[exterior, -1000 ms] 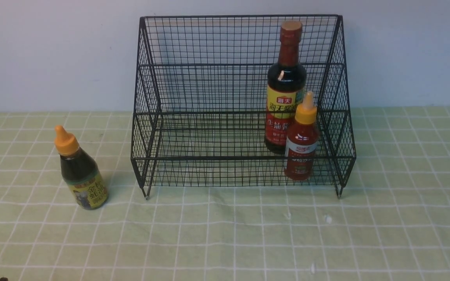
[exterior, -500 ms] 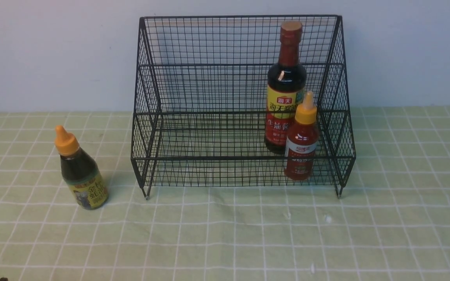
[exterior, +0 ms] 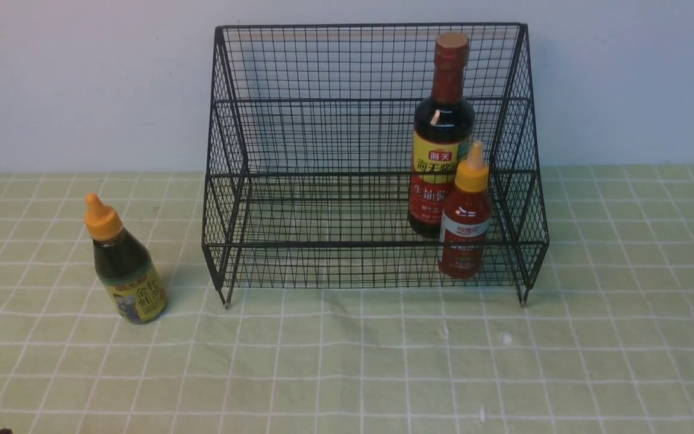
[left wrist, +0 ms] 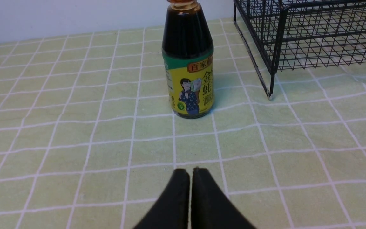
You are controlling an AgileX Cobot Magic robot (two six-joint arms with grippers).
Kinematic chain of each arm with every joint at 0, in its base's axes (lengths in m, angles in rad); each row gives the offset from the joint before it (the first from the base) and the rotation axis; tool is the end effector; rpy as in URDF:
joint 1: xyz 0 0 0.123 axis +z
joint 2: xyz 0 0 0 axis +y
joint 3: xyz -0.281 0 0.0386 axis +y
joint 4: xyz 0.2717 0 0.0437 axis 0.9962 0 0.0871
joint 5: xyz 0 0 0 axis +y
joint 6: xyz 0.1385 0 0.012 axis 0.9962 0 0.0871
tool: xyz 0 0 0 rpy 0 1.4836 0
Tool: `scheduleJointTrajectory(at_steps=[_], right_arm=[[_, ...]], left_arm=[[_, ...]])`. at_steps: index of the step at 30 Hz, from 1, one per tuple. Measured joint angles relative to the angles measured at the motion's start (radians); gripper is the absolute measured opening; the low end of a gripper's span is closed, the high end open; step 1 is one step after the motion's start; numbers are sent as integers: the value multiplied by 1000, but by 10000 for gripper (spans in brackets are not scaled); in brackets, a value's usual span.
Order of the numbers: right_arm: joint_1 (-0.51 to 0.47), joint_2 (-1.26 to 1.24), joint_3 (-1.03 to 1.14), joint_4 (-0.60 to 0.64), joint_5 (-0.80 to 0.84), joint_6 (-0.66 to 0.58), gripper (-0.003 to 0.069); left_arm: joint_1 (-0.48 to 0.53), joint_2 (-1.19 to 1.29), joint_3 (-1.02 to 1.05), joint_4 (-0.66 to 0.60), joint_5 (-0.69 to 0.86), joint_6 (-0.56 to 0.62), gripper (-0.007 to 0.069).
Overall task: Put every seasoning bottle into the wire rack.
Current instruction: Use the left arm to grab the condiment bottle closest to it
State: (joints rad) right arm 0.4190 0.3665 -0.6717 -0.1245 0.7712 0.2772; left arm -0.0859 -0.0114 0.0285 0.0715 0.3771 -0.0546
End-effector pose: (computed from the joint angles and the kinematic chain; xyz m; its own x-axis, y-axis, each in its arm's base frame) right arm 0.1203 0.0404 0.3322 -0.3906 0.0296 -0.9201 -0.2635 0.9541 0.1425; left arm 0.1233 -0.0069 0.1555 -0.2995 0.0377 -0.9533 0.0643 0.9977 0.0193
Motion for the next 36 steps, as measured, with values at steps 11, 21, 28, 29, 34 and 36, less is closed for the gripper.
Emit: scheduleJointTrajectory(at_steps=[11,21,28,29,34,36], right_arm=[[-93,-94,149,3,-267,-19,-15],[-351,-368,660,4,-511,-27,-15],[-400,-378,696,-1,-404,-27,-15],[-400,-378,696,-1,-403,-27,-15],[-399,-378,696,-1,-401,-27,-15],[-399,-378,696,-4,-401,-27,-15]], left_arm=[[0,0,0,0,0,0,-6],[0,0,0,0,0,0,-6],[0,0,0,0,0,0,-6],[0,0,0,0,0,0,-6],[0,0,0,0,0,0,-6],[0,0,0,0,0,0,-6]])
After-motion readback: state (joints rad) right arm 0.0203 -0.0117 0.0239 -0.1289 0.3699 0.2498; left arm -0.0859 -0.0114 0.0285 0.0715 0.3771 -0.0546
